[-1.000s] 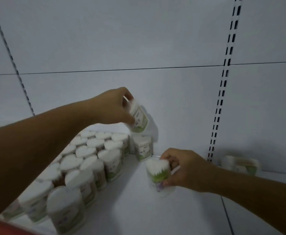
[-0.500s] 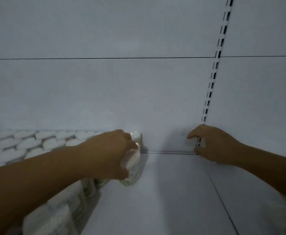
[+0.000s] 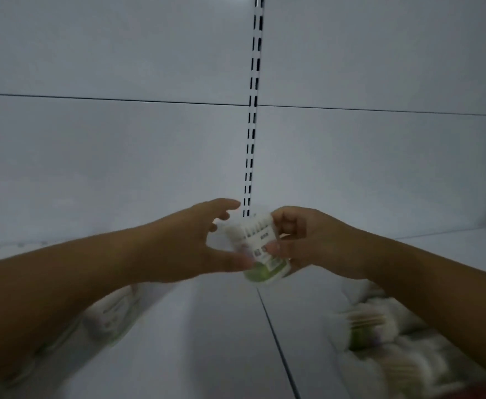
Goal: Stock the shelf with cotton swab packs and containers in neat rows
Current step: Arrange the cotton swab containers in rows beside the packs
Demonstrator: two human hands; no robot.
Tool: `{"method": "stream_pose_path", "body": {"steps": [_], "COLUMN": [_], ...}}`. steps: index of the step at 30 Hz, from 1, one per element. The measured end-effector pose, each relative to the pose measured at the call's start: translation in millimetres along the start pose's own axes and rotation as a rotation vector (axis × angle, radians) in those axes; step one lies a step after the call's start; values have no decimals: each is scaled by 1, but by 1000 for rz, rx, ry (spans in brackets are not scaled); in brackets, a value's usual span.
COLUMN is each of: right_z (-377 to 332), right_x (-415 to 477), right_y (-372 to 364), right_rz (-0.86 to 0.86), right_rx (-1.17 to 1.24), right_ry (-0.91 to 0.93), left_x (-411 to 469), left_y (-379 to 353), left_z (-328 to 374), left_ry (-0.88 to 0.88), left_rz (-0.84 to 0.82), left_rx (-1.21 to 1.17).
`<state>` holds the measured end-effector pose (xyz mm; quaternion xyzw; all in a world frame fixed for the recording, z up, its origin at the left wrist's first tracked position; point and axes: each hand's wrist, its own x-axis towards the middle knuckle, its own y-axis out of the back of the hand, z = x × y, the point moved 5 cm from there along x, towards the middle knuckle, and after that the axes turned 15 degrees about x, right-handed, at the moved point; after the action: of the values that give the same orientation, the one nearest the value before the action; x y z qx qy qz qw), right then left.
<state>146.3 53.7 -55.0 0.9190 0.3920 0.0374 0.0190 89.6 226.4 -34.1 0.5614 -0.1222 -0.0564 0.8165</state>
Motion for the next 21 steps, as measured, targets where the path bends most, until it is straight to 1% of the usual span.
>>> {"method": "stream_pose_path", "body": {"steps": [2,4,5,6,7,8,10,11,12,14,16,17,19,20,21], "right_z": [-15,-18,-18,-16,-12,-5,15,24,30,34,30,27,23,22,19], "right_x": [-19,-42,-56,-72,-86,-98,-110,-111,-109,-101,-94,-90,-81,-76,-70], "right_y": [3,27,42,57,69,75,73,70,66,60,58,58,56,54,50], "right_rz": [40,150,202,233,220,162,-27,-95,-130,-136,-101,-74,-34,-40,-59], "right_rx": [-29,-146,-273,-455,-647,-799,-992,-1068,-1133,-1214,-1187,-1093,-733,-541,-398], "right_ry": [55,44,24,1,-39,-97,-217,-241,-236,-179,-112,-100,-107,-111,-110], "left_x": [23,39,46,52,58,64,74,77,80,81,77,72,52,42,29], "left_y": [-10,-16,-20,-24,-29,-34,-44,-48,-52,-55,-47,-39,-18,-6,5], "left_z": [28,46,50,54,57,60,64,67,69,71,67,62,49,42,34], "left_ry": [-63,-99,-103,-100,-85,-65,-29,-22,-19,-9,36,62,89,92,98], "left_rz": [-29,-26,-39,-58,-79,-103,-146,-165,-183,-198,-181,-159,-109,-81,-55], "left_rx": [-109,-178,-212,-248,-281,-313,-350,-349,-336,-310,-289,-284,-232,-157,-73]}}
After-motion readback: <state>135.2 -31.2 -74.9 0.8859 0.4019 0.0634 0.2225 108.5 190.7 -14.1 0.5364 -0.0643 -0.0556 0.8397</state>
